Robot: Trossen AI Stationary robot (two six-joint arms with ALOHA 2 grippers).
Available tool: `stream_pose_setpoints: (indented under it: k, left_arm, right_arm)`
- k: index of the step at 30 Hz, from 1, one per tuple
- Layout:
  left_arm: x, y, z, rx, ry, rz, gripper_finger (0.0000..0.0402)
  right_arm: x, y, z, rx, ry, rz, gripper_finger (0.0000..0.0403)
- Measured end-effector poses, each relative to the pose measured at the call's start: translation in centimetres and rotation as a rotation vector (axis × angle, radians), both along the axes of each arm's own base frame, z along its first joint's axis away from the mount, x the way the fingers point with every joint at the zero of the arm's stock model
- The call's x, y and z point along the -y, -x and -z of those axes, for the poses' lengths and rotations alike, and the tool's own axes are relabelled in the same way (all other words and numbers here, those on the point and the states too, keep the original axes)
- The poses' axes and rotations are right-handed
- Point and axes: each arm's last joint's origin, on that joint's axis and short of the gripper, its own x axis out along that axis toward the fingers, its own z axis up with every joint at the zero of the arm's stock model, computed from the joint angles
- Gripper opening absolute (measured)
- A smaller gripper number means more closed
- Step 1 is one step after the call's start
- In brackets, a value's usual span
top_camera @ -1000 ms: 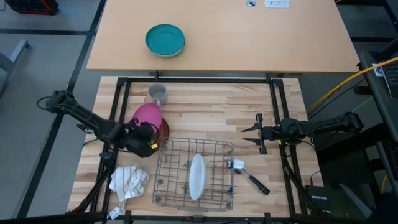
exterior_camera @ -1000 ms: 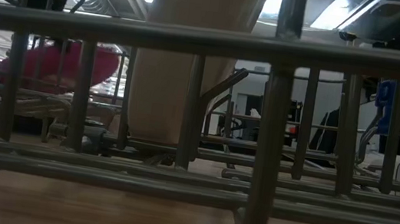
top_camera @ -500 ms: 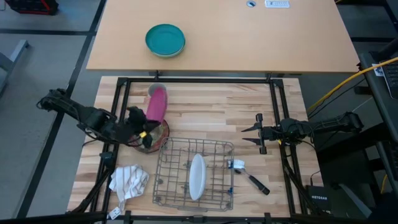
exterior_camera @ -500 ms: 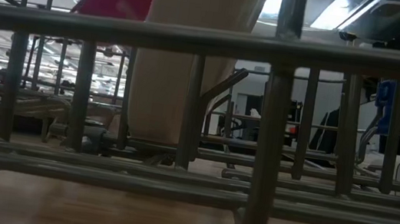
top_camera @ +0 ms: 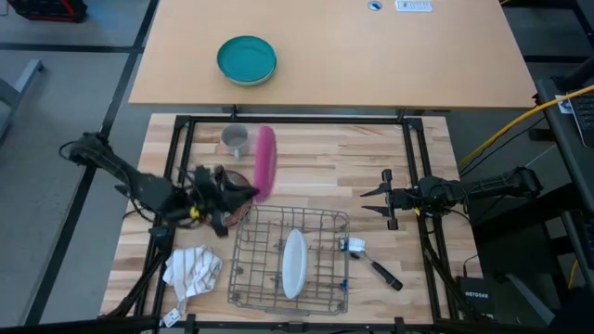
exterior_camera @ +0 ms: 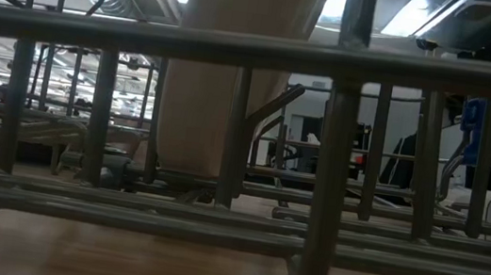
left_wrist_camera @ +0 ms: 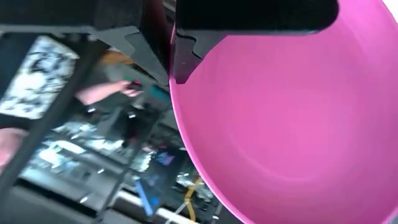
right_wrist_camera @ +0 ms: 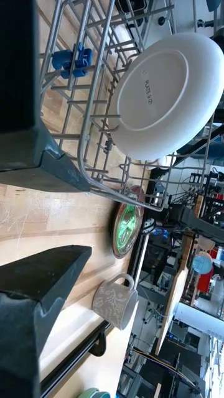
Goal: Sort dishes
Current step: Put the pink plate into the dish rack
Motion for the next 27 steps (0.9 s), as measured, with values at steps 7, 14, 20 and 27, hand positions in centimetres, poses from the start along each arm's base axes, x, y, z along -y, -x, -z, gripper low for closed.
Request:
stream_pose_setpoints:
  k: [7,14,20,27]
  left_arm:
    - [5.5,-3.6,3.0,0.155,0.131,0.126,0.0]
    - [9.1,-6.3,6.8,0.218,0.258,0.186,0.0]
    - [11.6,-9.2,7.1,0.212,0.267,0.262,0.0]
    - [13.7,-11.7,6.9,0.037,0.24,0.258,0.0]
  right_arm:
    - [0.0,0.0,0.0,0.0,0.0,0.0,0.0154]
    - [0.0,0.0,0.0,-0.003,-0.046,0.003,0.0154]
    - [0.0,0.0,0.0,-0.007,-0.088,0.006,0.0154]
    - [0.0,0.0,0.0,-0.008,-0.097,0.007,0.0154]
